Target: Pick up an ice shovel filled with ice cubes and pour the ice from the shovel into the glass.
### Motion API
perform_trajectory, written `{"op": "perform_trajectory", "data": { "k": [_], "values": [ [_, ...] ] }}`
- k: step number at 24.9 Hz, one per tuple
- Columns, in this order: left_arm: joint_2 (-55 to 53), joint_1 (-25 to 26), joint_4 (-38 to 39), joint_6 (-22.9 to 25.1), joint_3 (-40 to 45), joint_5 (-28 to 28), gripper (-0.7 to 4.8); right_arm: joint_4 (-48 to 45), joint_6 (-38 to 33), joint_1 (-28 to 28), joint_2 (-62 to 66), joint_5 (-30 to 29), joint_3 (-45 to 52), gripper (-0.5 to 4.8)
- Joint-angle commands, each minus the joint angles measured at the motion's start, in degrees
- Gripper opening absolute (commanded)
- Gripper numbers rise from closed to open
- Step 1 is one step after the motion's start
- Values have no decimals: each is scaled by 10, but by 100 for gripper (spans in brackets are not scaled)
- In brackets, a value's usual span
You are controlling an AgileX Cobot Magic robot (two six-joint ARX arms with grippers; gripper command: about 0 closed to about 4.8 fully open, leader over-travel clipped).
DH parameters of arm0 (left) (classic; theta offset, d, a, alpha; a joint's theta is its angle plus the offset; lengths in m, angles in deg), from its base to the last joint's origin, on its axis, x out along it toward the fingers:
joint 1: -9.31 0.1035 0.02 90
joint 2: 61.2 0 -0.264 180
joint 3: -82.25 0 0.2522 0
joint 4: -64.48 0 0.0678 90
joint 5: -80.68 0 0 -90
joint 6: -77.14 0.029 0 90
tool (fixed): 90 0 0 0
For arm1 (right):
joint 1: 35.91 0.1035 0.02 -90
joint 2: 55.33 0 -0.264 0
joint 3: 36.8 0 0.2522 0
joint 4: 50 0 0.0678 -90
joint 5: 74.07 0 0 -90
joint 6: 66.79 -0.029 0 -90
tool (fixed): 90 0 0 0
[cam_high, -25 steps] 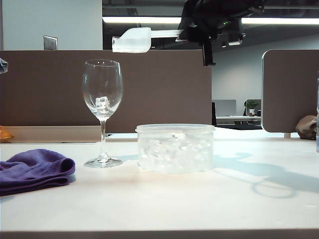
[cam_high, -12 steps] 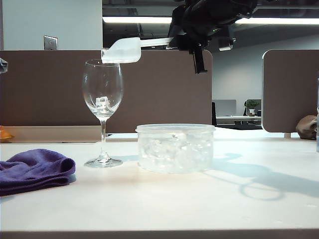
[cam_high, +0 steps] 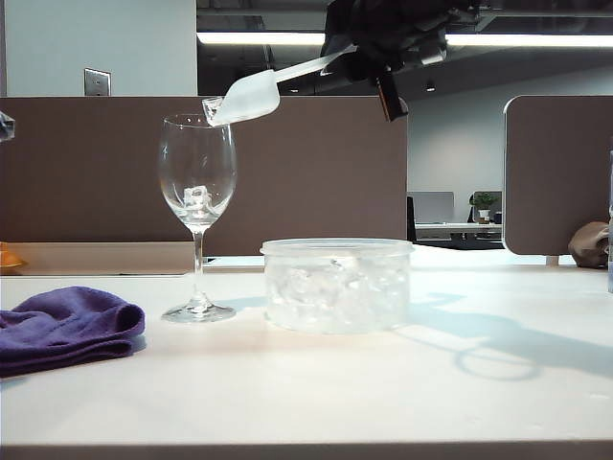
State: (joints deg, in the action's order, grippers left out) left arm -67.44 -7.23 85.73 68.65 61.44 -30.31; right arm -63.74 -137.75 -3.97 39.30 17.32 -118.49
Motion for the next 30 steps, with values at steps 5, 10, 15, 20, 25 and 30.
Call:
{"op": "perform_trajectory", "data": {
  "k": [5, 10, 15, 20, 25, 30],
  "values": [
    [-1, 0, -7, 1, -3, -3, -5, 9, 12, 3, -3, 0, -9, -5],
    [-1, 0, -7, 1, -3, -3, -5, 8, 37, 8, -3, 0, -9, -5],
    [-1, 0, -7, 1, -3, -3, -5, 7, 37, 8, -3, 0, -9, -5],
    [-1, 0, -7, 1, -3, -3, -5, 7, 37, 8, -3, 0, -9, -5],
    [-1, 0, -7, 1, -3, -3, -5, 3, 37, 8, -3, 0, -9, -5],
    [-1, 0, -7, 1, -3, -3, -5, -45, 36, -10, -9, 3, -9, -5]
  ]
}}
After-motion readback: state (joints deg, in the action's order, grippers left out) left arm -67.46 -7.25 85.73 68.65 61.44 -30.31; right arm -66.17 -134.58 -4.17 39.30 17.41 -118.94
